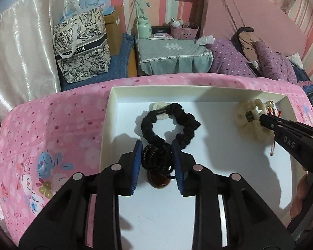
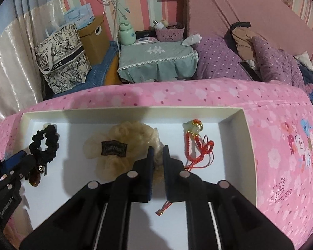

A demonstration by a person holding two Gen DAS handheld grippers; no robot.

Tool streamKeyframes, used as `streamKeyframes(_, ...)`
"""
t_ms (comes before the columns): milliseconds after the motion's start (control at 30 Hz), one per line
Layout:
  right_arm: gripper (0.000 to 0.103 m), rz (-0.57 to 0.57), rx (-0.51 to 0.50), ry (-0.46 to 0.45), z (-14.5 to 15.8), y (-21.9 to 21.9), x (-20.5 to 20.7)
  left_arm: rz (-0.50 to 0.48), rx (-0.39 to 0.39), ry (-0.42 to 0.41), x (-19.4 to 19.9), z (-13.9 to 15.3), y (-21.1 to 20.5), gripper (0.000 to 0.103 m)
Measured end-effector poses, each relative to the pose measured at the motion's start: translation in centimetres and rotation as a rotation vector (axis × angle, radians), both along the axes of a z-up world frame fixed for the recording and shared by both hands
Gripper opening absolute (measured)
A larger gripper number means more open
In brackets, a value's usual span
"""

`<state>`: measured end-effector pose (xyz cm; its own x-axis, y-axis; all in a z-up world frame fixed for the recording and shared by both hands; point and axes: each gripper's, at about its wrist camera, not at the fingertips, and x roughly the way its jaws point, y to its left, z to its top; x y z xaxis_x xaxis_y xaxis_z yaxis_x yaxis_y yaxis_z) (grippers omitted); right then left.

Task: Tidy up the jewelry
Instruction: 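Carry both items into the white tray and open both tools, then withdraw both tools from the tray toward the watch and black cord bracelet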

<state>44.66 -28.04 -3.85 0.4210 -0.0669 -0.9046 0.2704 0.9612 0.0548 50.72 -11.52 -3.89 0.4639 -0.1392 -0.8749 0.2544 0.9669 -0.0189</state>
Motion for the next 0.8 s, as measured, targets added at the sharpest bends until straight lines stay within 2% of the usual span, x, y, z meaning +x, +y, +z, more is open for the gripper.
streamKeyframes(133,0.011,0.009,-0.014,-0.003,0.0,0.2,-0.1,0.001,0.016,-0.01,0.1,-0.3,-0.2,0.031)
streamKeyframes(167,0.012,0.006,-0.012,0.0,0.0,0.2,-0.2,0.001,0.019,-0.012,0.1,-0.3,-0.3,0.035)
streamKeyframes(200,0.018,0.003,-0.008,0.003,0.1,0.1,-0.2,0.001,0.019,-0.015,0.1,-0.3,-0.2,0.037)
streamKeyframes(233,0.033,-0.001,-0.001,0.001,0.2,0.0,-0.3,-0.001,0.015,-0.019,0.0,-0.2,-0.2,0.039)
streamKeyframes(267,0.044,-0.006,-0.005,-0.013,0.6,0.0,-0.6,-0.004,0.009,-0.027,-0.1,0.1,-0.2,0.043)
streamKeyframes(400,0.044,0.005,-0.008,-0.03,1.8,-0.4,-1.2,-0.01,-0.005,-0.07,-1.2,1.9,-0.1,0.064)
streamKeyframes(433,0.045,0.007,0.002,-0.033,2.1,-0.5,-1.3,-0.009,-0.007,-0.079,-1.5,2.3,-0.1,0.065)
streamKeyframes(533,0.066,0.02,0.03,-0.063,3.5,-0.7,-2.0,-0.017,-0.028,-0.103,-2.5,4.0,0.2,0.072)
streamKeyframes(567,0.072,0.017,0.02,-0.076,4.0,-0.6,-2.4,-0.019,-0.031,-0.111,-2.9,4.4,0.2,0.078)
streamKeyframes(600,0.073,0.013,0.004,-0.095,4.8,-0.6,-2.9,-0.019,-0.032,-0.124,-3.3,5.0,0.3,0.084)
streamKeyframes(800,0.073,0.058,-0.03,-0.11,7.6,0.0,-5.5,0.003,-0.051,-0.184,-6.3,8.0,2.3,0.097)
